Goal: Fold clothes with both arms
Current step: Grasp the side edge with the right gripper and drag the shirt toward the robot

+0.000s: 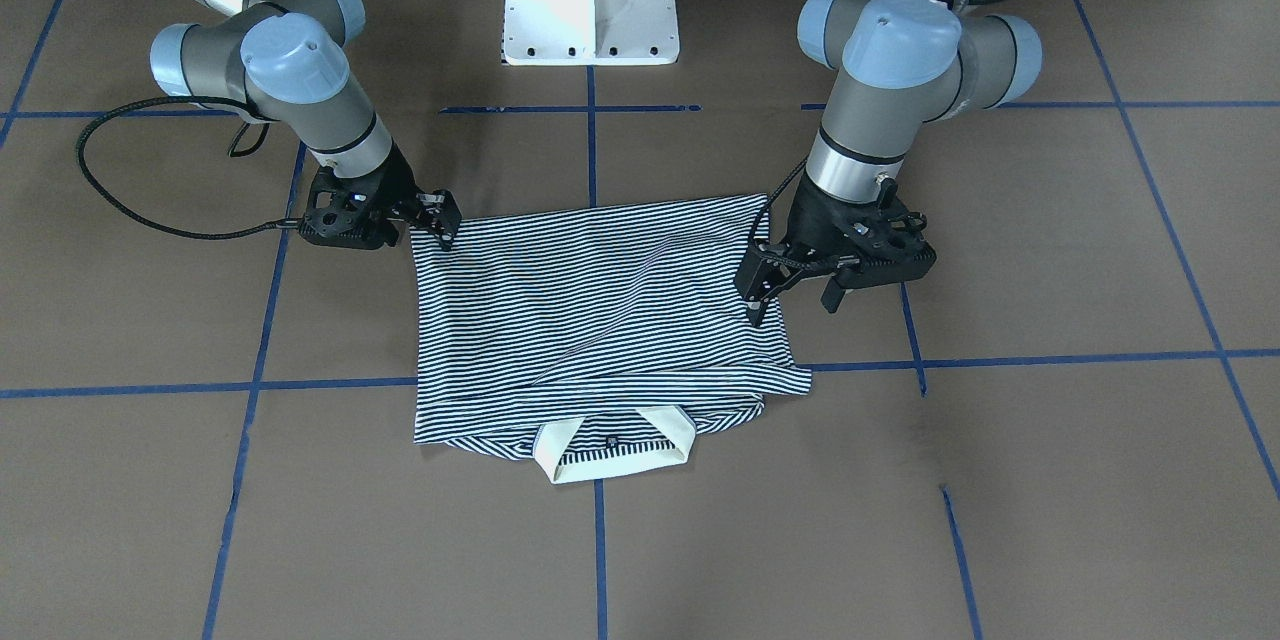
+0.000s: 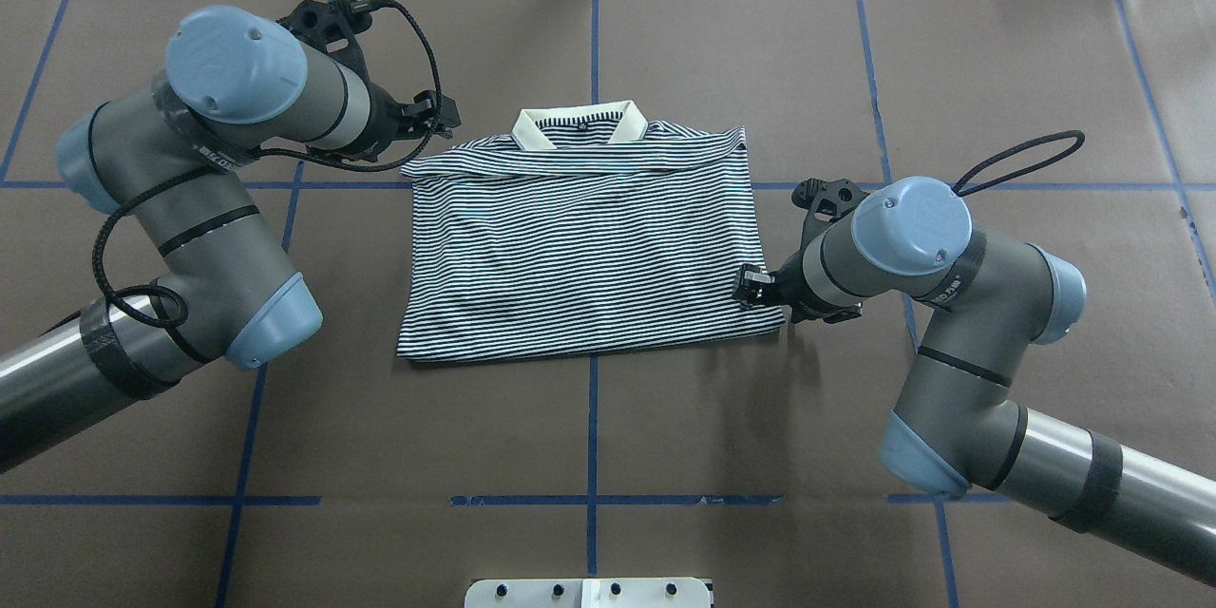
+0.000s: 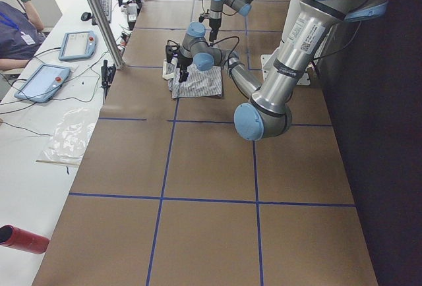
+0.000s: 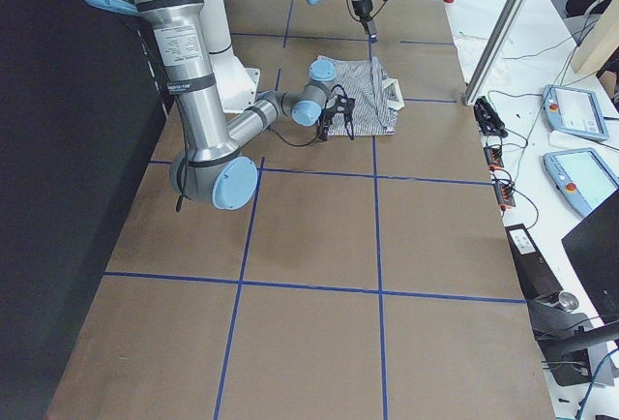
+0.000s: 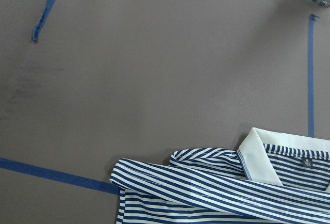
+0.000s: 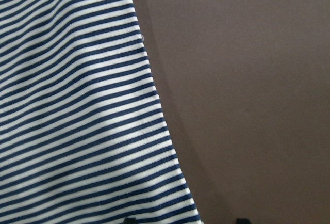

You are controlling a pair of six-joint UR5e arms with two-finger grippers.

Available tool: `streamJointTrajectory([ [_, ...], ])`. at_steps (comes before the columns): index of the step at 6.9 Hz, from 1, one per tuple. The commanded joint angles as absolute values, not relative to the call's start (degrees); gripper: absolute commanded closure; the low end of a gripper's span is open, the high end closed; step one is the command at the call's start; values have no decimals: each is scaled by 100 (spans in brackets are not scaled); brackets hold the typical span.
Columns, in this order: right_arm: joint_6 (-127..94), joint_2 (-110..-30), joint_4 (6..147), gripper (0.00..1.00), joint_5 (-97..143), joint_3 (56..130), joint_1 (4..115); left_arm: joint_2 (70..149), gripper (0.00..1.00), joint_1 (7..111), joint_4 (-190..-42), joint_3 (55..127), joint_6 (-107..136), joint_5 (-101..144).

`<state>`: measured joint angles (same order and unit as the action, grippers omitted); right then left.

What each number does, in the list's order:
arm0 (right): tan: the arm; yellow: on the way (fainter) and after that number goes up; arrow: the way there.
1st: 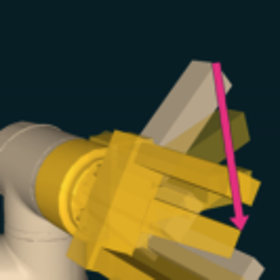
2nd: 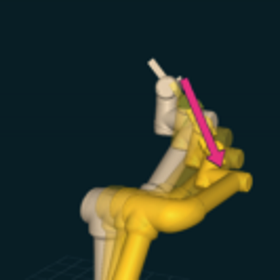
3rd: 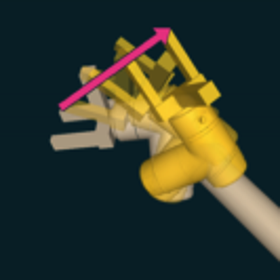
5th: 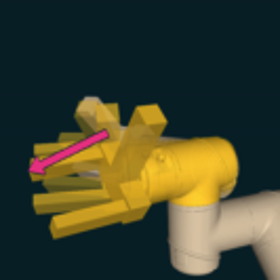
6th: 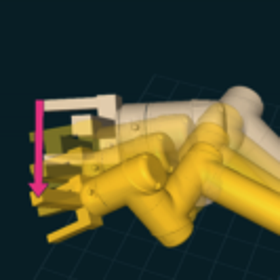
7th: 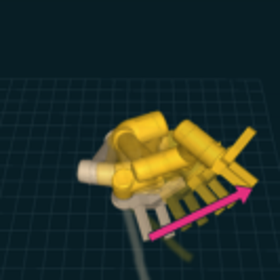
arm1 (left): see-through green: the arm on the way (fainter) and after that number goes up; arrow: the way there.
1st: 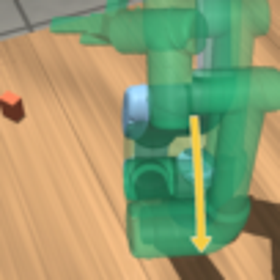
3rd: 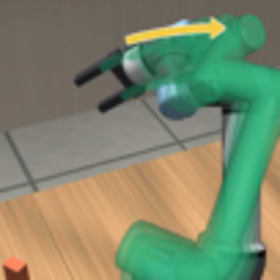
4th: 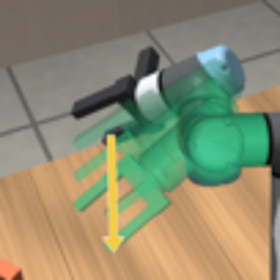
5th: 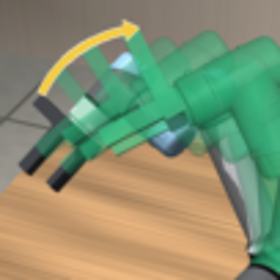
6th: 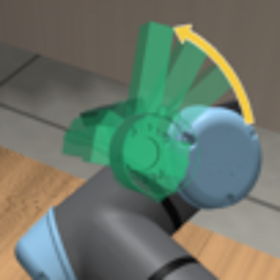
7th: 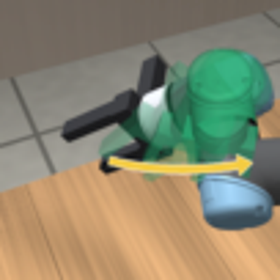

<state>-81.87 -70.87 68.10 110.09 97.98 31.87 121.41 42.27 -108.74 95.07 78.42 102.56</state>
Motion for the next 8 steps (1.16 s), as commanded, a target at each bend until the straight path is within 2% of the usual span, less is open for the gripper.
streamJointTrajectory([
  [1, -8122, -7084, 6829, 100, 11222, 9791, 3155, 12129, 0, 4228, -10872, 9553, 7840, 10257],
  [3, -8121, -7101, 6820, 100, 11259, 9887, 3181, 12146, 0, 4219, -10881, 9554, 7840, 10257],
  [4, -8121, -7363, 6820, 100, 11259, 10157, 3173, 12155, 0, 4227, -10881, 9554, 7840, 10257],
  [6, -8147, -8422, 6812, 100, 11259, 11200, 2894, 12155, 0, 4227, -10872, 9606, 7849, 10248],
  [8, -8618, -9435, 6812, 100, 11268, 12178, 2079, 12129, 0, 4219, -10872, 9764, 7866, 10257],
])
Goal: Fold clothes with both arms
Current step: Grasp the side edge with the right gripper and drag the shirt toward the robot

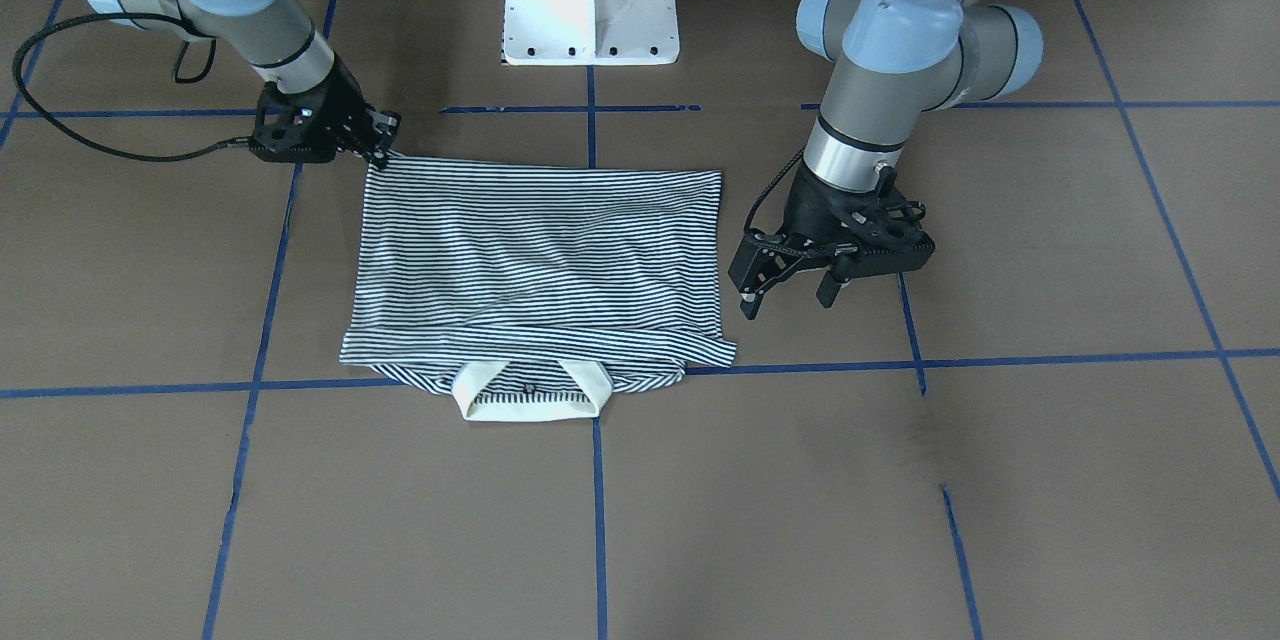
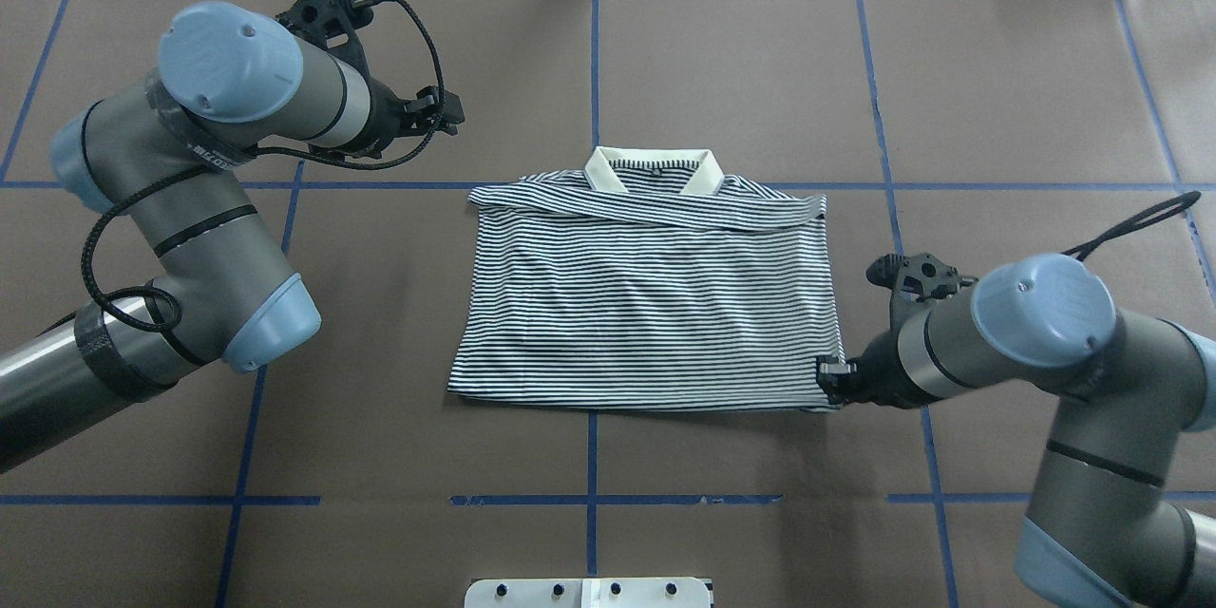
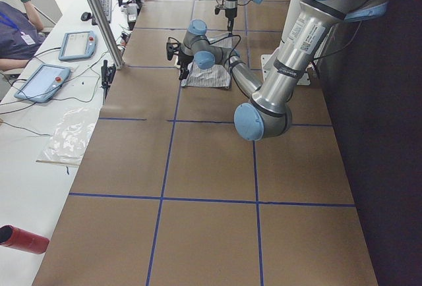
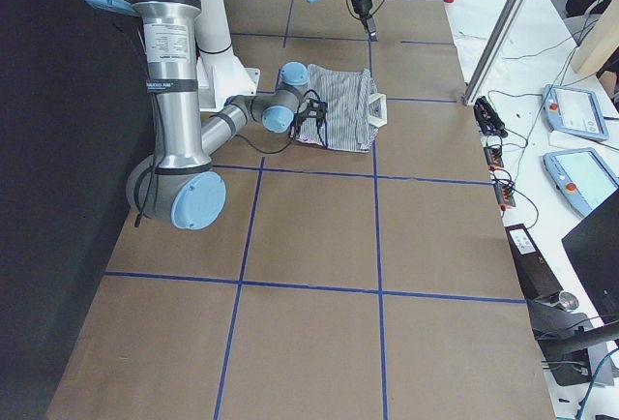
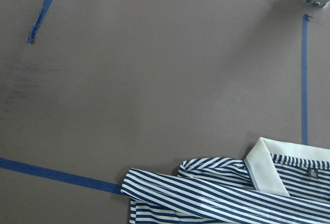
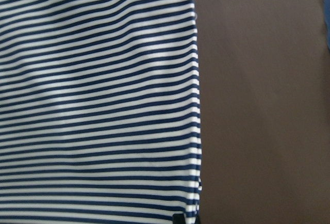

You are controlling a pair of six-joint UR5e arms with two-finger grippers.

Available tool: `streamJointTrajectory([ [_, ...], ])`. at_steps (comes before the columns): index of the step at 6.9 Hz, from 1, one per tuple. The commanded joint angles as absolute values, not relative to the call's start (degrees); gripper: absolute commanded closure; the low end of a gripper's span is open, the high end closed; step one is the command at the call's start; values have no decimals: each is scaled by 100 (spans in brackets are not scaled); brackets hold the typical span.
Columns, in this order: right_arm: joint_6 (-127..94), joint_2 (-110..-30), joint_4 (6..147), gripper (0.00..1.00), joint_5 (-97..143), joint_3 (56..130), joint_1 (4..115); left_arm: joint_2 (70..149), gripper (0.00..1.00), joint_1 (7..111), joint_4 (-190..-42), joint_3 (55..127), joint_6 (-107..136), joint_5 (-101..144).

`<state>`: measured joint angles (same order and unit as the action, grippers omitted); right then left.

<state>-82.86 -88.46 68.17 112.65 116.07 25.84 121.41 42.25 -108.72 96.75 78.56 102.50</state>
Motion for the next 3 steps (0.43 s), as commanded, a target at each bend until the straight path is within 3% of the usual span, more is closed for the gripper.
streamJointTrajectory([
  [1, -8996, -9544, 6803, 100, 11241, 12347, 1578, 12129, 0, 4184, -10872, 9782, 7875, 10257],
  [2, -9026, -9675, 6777, 39, 11224, 12410, 1286, 12120, 0, 4175, -10872, 9800, 7875, 10257],
  [3, -9052, -9685, 6768, 0, 10997, 12428, 1205, 12120, 0, 4157, -10872, 9809, 7866, 10257],
])
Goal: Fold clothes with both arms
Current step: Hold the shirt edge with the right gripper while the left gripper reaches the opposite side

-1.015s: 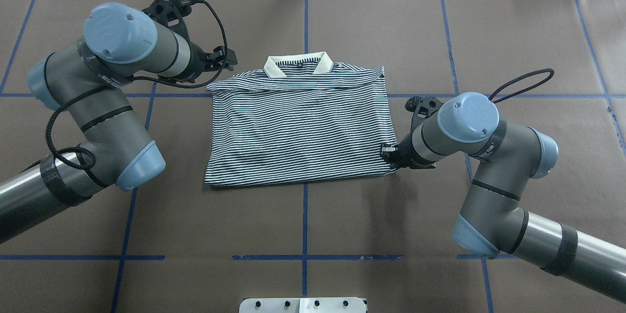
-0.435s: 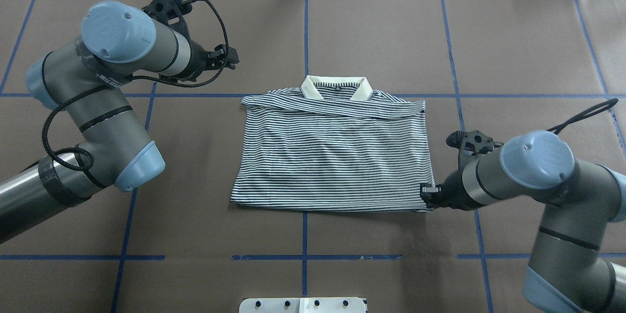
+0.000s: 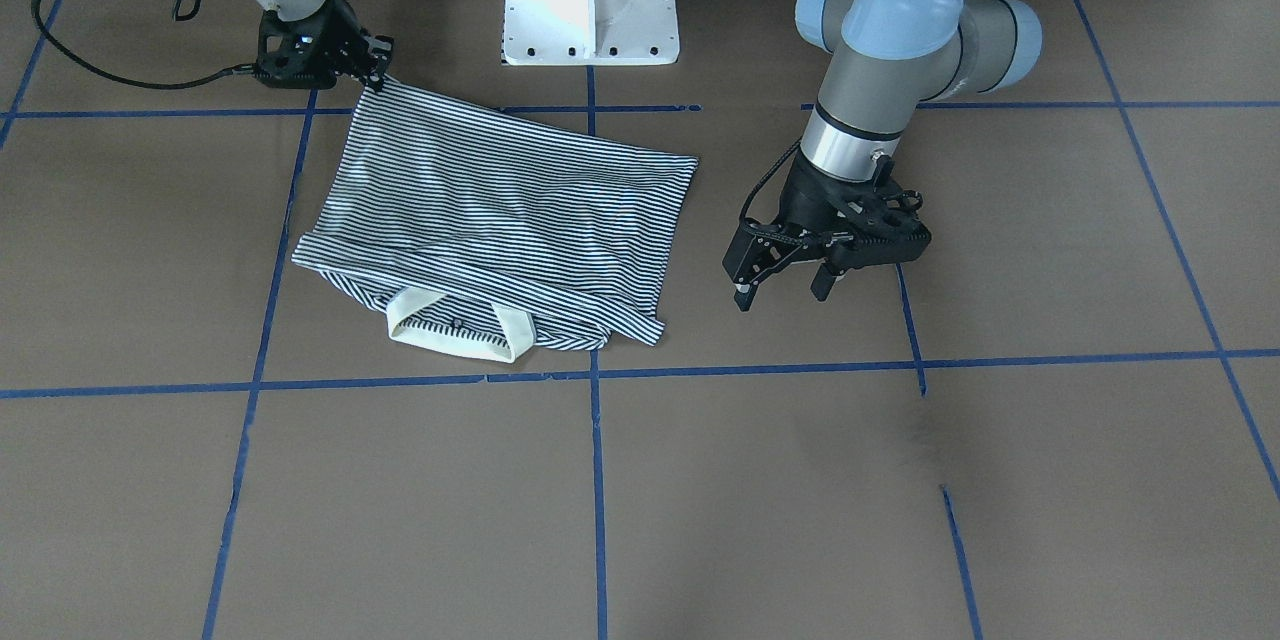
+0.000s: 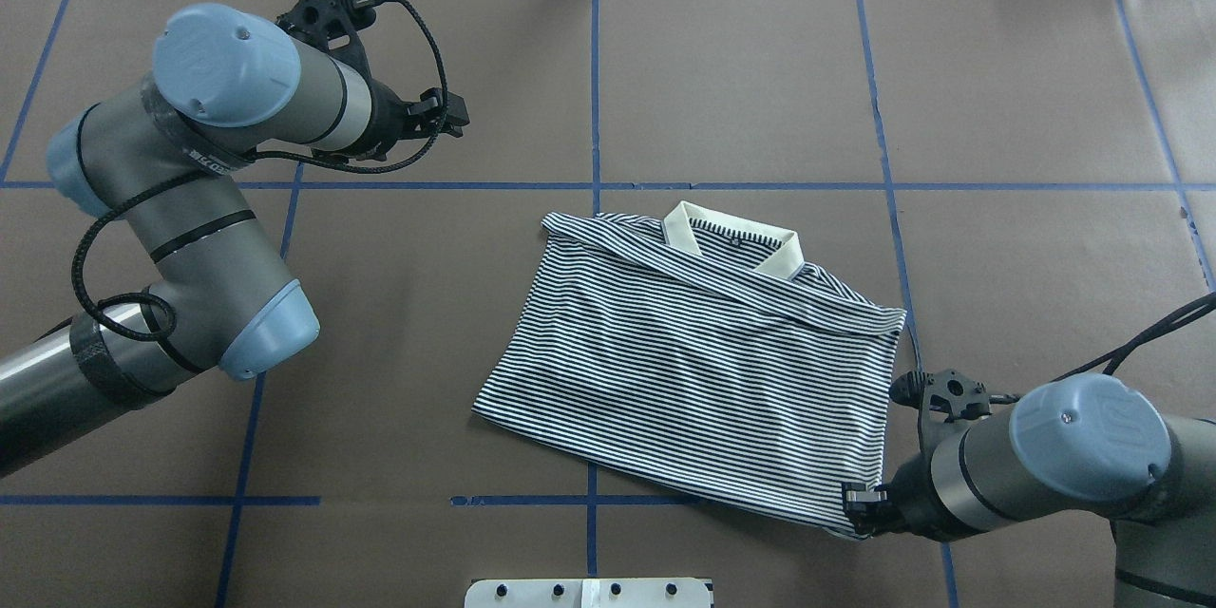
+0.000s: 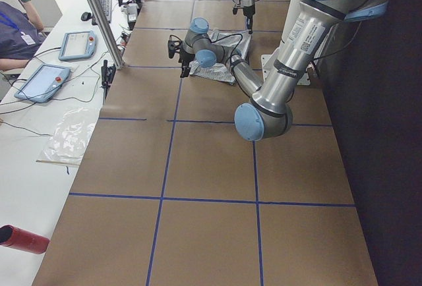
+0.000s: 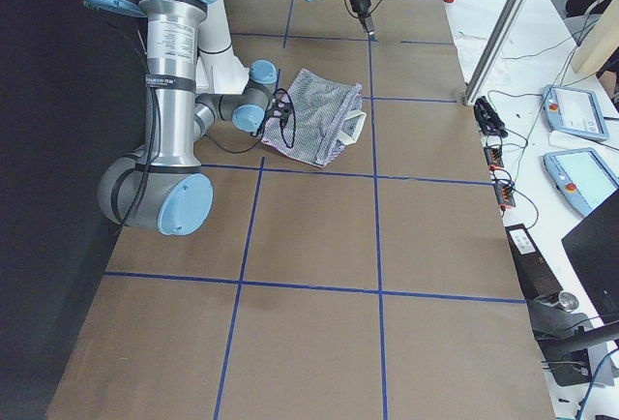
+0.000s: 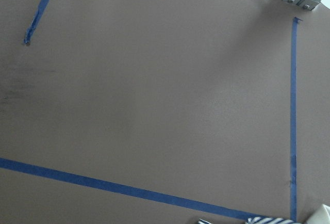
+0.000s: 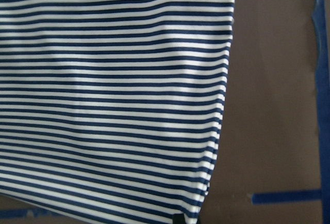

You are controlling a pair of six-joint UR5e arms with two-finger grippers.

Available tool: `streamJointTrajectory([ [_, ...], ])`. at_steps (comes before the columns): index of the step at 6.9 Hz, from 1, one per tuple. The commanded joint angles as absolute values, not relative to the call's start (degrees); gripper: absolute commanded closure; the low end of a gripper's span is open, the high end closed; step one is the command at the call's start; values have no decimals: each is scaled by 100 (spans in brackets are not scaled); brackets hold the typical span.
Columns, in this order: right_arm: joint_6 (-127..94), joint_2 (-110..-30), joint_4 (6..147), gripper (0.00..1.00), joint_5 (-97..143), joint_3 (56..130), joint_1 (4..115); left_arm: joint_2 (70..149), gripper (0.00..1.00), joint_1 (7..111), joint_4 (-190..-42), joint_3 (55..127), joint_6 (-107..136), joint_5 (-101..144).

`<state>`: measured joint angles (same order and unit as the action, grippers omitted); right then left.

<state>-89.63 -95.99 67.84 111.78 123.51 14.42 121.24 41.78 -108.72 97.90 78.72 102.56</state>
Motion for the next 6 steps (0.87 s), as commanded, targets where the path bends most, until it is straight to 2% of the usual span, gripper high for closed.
streamJointTrajectory([
  [1, -9061, -9642, 6750, 0, 10604, 12480, 1204, 12120, 0, 4114, -10863, 9913, 7866, 10274],
  [3, -9367, -9327, 6602, 0, 9846, 12507, 1518, 12041, 0, 3467, -9964, 10438, 8563, 10503],
  [6, -9343, -9011, 6372, 0, 9932, 12463, 2363, 12024, 0, 1975, -9467, 10477, 11067, 9875],
])
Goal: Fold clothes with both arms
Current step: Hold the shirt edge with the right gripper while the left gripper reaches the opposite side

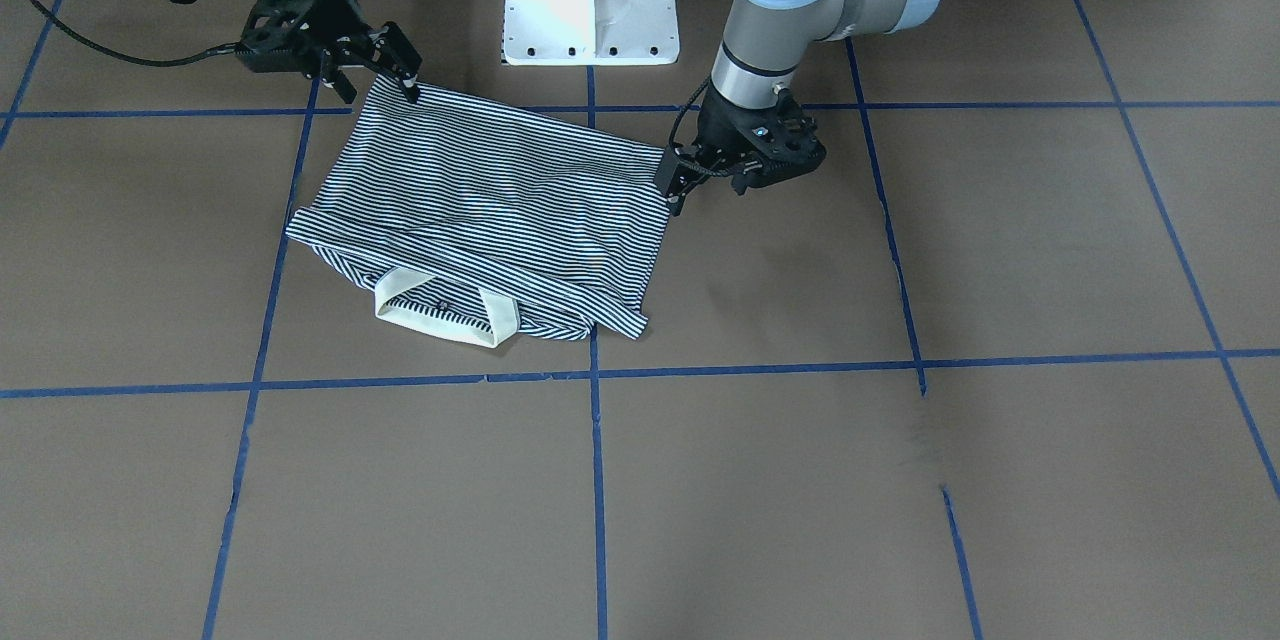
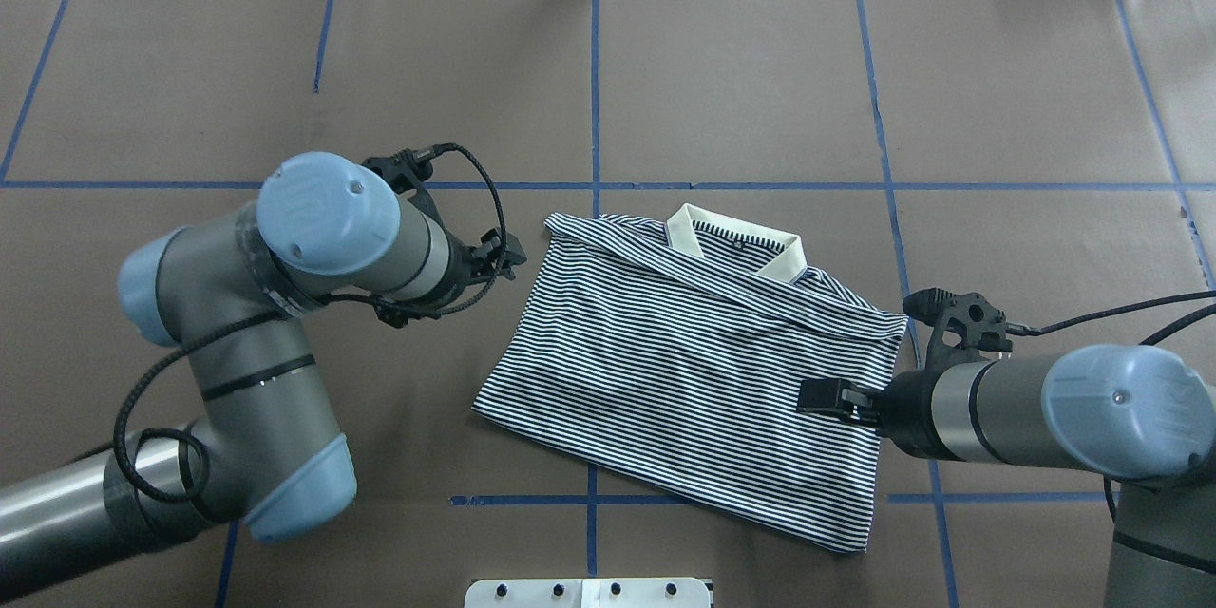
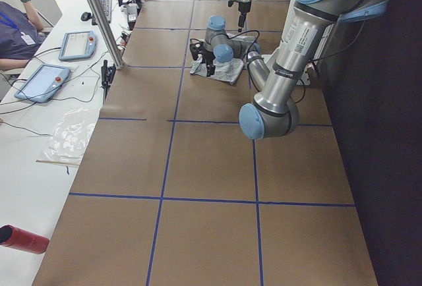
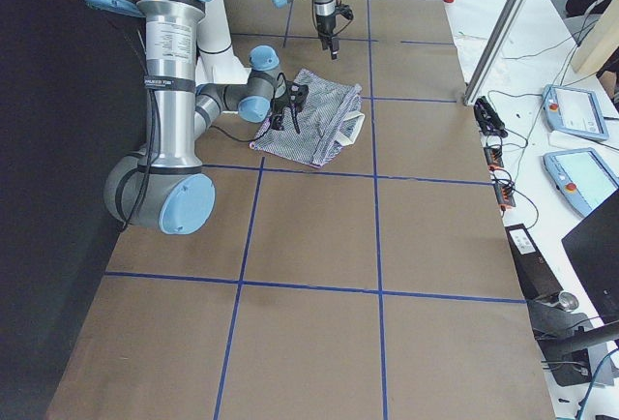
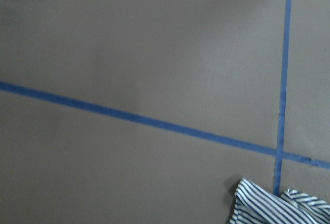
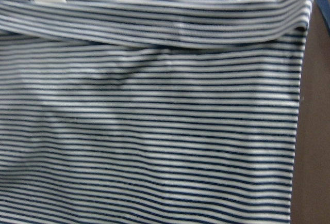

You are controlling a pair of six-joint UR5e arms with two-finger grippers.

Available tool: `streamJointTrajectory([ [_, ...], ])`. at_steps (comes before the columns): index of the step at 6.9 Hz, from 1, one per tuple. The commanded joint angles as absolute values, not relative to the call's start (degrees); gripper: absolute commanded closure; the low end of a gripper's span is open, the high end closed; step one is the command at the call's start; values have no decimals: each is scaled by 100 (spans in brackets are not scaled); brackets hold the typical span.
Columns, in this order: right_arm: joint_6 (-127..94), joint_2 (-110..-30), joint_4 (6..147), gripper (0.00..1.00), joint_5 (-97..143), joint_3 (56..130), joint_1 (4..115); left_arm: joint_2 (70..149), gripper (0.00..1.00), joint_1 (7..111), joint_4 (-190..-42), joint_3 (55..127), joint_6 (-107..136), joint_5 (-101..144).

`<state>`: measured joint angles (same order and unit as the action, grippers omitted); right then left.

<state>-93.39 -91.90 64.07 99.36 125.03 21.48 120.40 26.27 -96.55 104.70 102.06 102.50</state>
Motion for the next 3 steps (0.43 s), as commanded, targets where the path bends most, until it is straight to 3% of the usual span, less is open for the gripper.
streamJointTrajectory([
  [1, -9343, -8783, 6381, 0, 9914, 12341, 2373, 12023, 0, 1716, -9475, 10320, 11335, 9583],
  [3, -9343, -8710, 6372, 0, 9905, 12331, 2373, 12024, 5, 1714, -9466, 10187, 11408, 9528],
])
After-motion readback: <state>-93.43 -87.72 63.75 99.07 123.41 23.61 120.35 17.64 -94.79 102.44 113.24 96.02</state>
